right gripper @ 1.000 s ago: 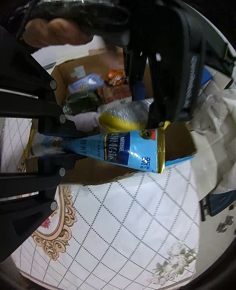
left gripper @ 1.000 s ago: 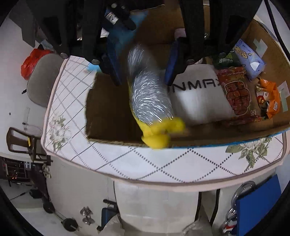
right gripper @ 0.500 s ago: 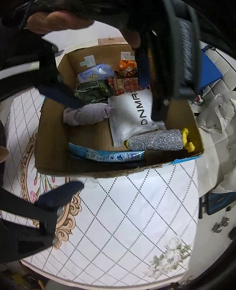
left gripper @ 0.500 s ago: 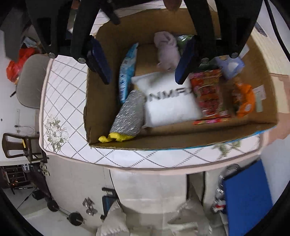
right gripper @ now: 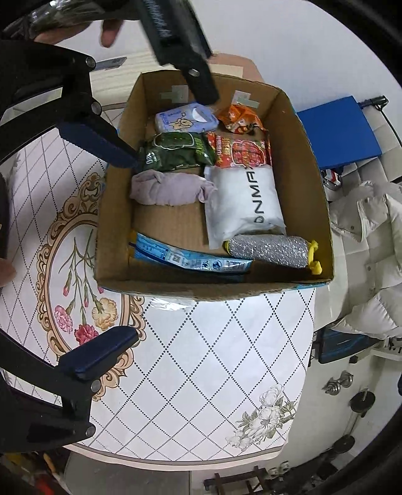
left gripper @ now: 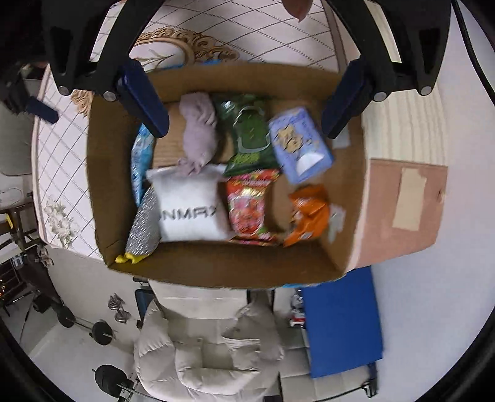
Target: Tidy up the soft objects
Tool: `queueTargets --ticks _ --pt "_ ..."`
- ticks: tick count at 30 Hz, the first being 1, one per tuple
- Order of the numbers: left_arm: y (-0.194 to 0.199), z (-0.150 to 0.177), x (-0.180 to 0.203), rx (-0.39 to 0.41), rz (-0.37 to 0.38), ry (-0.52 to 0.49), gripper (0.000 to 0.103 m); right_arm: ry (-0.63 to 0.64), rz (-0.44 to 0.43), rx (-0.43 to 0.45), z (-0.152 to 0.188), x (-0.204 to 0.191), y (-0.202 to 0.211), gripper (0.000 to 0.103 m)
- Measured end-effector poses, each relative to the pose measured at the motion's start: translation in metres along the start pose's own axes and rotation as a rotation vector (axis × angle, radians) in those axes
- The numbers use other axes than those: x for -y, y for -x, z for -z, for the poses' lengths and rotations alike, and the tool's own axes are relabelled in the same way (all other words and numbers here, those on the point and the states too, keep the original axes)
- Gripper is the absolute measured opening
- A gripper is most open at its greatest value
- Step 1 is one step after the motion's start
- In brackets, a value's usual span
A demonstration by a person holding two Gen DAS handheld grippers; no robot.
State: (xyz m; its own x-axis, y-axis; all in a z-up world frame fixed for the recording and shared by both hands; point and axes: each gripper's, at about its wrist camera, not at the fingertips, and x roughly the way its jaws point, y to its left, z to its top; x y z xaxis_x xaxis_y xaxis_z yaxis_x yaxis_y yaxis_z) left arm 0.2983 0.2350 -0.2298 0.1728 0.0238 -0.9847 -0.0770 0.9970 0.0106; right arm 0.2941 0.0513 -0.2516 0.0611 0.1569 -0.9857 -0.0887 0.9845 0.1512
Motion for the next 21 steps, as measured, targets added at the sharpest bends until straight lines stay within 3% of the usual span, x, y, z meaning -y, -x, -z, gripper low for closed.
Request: queueTargets --ticks 7,14,21 --pt "0.005 0.034 -0.008 0.030 -0.022 0.020 0.101 0.004 0.028 0.030 0.012 -0.006 0.001 0.103" --pt "0.015 0.044 -0.011 0.056 -0.016 0.036 0.101 0.012 0.063 0.068 0.015 -0.012 0.009 0.103" --pt "0.072 0.061 -0.007 0.179 -0.039 0.050 0.101 0.017 0.074 0.172 0.035 -0.011 0.056 0.103"
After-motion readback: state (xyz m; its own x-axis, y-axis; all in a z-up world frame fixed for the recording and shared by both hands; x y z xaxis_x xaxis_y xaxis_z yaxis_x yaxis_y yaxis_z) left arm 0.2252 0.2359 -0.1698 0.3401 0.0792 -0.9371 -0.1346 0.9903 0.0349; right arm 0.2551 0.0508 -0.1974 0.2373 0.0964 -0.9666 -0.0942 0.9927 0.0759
